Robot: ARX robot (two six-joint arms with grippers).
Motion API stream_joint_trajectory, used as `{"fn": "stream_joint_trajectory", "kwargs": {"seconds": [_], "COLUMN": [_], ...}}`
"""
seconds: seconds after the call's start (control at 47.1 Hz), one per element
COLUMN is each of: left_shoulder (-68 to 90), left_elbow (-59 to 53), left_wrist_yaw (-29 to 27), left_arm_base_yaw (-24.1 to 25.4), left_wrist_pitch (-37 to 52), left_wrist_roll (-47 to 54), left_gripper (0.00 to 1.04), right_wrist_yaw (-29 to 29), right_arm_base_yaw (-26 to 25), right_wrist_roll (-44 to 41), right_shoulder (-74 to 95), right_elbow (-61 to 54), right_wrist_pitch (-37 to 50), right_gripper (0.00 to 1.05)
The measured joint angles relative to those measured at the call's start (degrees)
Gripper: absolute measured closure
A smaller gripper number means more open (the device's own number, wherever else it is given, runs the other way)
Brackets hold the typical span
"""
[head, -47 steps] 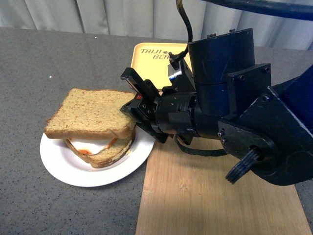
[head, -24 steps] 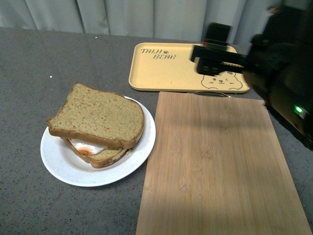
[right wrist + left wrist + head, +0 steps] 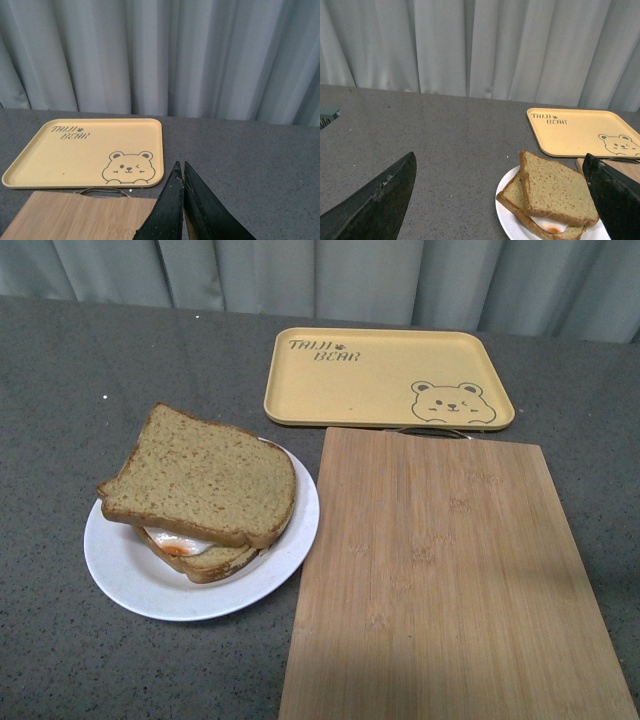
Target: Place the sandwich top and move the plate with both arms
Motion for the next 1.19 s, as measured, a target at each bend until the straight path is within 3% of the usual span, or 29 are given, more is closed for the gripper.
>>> {"fn": "stream_joint_trajectory", "kwargs": {"seconds": [0.234,0.361,0.595,1.19], "left_shoulder": [0.00,0.02,0.00,0.00], "left_elbow": [0.00,0.00,0.00,0.00], "left_wrist_yaw": [0.00,0.00,0.00,0.00], "left_arm_base_yaw": [0.00,0.00,0.00,0.00], "left_wrist_pitch": [0.00,0.00,0.00,0.00], "left_wrist_roll": [0.00,0.00,0.00,0.00], "left_gripper": [0.07,0.07,0.07,0.07], "right_wrist_yaw": [-3.96,-6.05,-11.93,-12.31], "right_arm_base_yaw": [-4.35,-6.16,-12.37,-12.61], "right_wrist_roll": [0.00,0.00,0.02,0.00], "right_shoulder": [-13.90,-25.88,-40.09,-58.73], "right_elbow": [-5.53,-6.12,-8.76,-9.44], "right_wrist_pitch": [-8.50,-20.00,-31.17,-47.84], "right_gripper": [1.04,1.04,1.04,1.04]}}
